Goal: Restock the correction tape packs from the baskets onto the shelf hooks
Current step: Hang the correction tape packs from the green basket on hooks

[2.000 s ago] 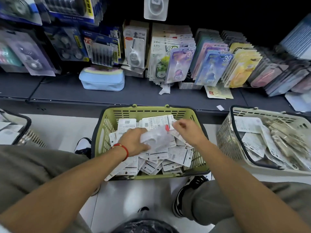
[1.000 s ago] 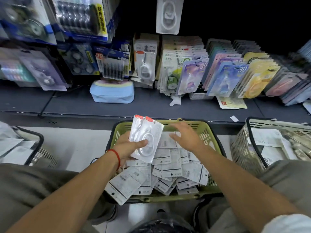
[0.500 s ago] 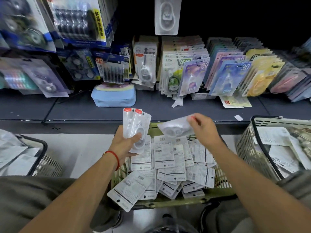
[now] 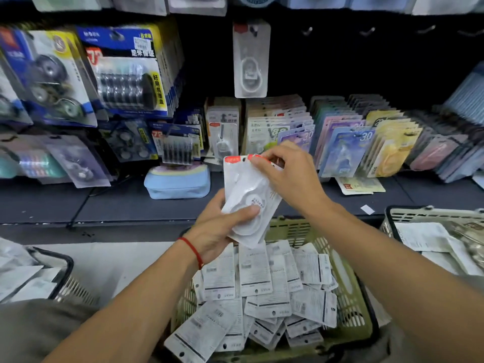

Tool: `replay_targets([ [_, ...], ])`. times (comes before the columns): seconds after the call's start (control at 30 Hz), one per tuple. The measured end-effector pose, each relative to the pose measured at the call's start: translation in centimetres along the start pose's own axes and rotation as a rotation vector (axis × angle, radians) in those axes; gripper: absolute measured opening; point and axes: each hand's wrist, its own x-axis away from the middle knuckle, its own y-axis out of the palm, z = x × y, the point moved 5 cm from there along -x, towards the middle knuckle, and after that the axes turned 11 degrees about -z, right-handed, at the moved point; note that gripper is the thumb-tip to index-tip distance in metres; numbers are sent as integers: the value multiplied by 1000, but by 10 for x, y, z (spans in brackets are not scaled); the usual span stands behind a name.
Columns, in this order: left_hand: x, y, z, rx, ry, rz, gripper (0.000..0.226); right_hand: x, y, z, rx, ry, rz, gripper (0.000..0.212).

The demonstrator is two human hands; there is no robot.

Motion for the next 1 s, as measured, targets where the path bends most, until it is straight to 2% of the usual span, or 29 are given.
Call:
replay_targets([
  [0.1,-11,1,45,-6,121,66,72,-10,-29,-4,-87,26,97,24],
  [0.23,-26,4,98,-84,238,121,74,-18,-19,4,-344,242,-158,58],
  [0.3,-34,7,114,-103,275,138,73,-21,-5,1,-450,266,-249,69],
  [0.43,-46,5,128,-50,294,124,61,-38,5,2,-549,206,-249,41],
  [0.57,-53,-9,148,-58,316,145,48,-63,-4,6,-712,152,-159,28],
  [0.7,-49,-28,164,-195,454,332,48,-89,-25,-2,-640,20,12,27],
  [0.8,-45,-38,165,-219,474,397,45,-99,-31,-2,-593,-10,85,26],
  [1.0,-35,-43,169,-271,501,441,39,-107,-36,0,-616,-22,78,28],
])
